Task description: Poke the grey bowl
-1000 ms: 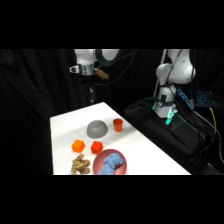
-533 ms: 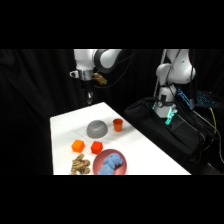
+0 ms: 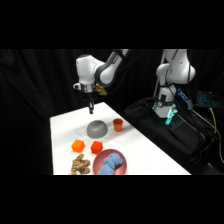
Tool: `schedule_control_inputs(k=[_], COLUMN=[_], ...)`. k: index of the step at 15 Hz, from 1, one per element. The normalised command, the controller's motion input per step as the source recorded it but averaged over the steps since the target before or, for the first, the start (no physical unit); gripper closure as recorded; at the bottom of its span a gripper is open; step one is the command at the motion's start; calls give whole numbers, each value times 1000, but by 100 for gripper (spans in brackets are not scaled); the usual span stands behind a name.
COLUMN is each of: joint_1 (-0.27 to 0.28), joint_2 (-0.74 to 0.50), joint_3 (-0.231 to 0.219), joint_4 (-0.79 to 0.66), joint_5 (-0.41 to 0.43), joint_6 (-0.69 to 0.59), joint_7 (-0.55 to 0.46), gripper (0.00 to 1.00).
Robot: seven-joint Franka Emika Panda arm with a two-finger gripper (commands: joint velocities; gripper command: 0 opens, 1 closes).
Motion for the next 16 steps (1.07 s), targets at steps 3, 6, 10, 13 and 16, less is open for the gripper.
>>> schedule_control_inputs(k=[3, 6, 10, 13, 16], joint_1=[-76, -78, -67, -70, -98], joint_2=[164, 143, 104, 99, 89], joint_3=[43, 82, 102, 85, 85], joint_4=[5, 4, 8, 33, 52], joint_5=[134, 157, 151, 136, 158], joint_6=[274, 217, 182, 199, 200], joint_7=[-149, -168, -171, -171, -185], gripper=[100, 100, 100, 100, 100])
